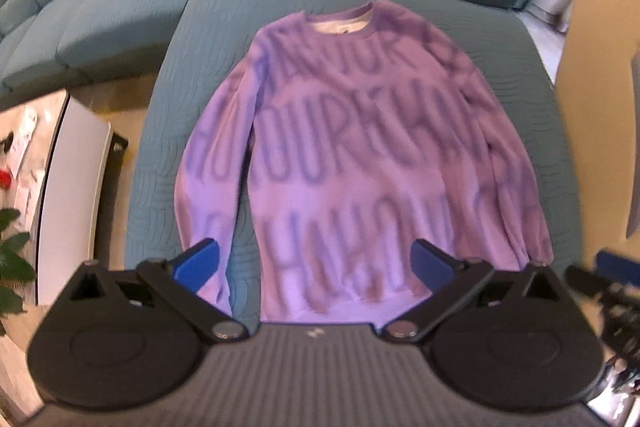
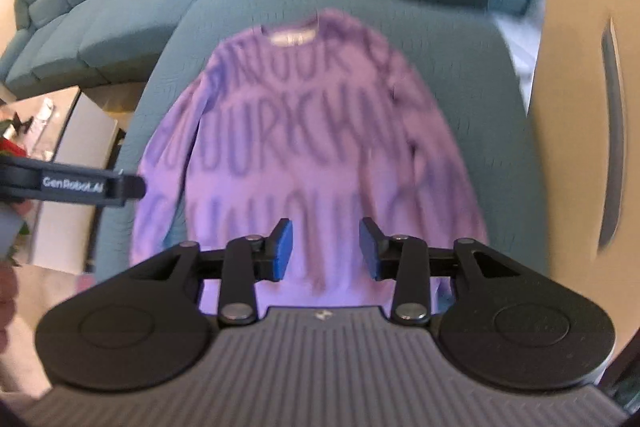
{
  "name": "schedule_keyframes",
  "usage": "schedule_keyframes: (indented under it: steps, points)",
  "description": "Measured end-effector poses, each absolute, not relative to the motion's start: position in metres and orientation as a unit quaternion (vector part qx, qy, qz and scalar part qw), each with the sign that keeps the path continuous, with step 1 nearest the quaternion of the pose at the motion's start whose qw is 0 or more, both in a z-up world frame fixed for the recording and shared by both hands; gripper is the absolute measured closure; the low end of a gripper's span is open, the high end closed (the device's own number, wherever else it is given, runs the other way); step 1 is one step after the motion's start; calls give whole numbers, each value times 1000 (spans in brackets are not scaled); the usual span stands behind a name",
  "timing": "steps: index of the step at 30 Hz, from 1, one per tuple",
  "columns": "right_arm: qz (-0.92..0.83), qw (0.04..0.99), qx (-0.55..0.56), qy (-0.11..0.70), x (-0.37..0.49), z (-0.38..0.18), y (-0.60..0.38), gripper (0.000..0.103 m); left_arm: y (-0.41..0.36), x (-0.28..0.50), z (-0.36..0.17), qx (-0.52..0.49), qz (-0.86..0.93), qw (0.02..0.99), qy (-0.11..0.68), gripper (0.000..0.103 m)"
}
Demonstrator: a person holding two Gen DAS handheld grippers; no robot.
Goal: Fold clothes
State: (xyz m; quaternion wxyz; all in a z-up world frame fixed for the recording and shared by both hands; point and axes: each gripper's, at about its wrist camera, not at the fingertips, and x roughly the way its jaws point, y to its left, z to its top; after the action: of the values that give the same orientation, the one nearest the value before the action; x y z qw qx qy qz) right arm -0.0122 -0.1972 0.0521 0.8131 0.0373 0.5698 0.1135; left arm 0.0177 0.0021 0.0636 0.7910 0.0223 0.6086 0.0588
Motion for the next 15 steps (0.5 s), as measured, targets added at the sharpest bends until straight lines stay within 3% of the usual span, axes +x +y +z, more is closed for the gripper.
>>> schedule_keyframes:
  steps: [15]
  points:
    - [98,805,29,585,-34,42,-195,63,-7,15,72,7,51,805,592,0]
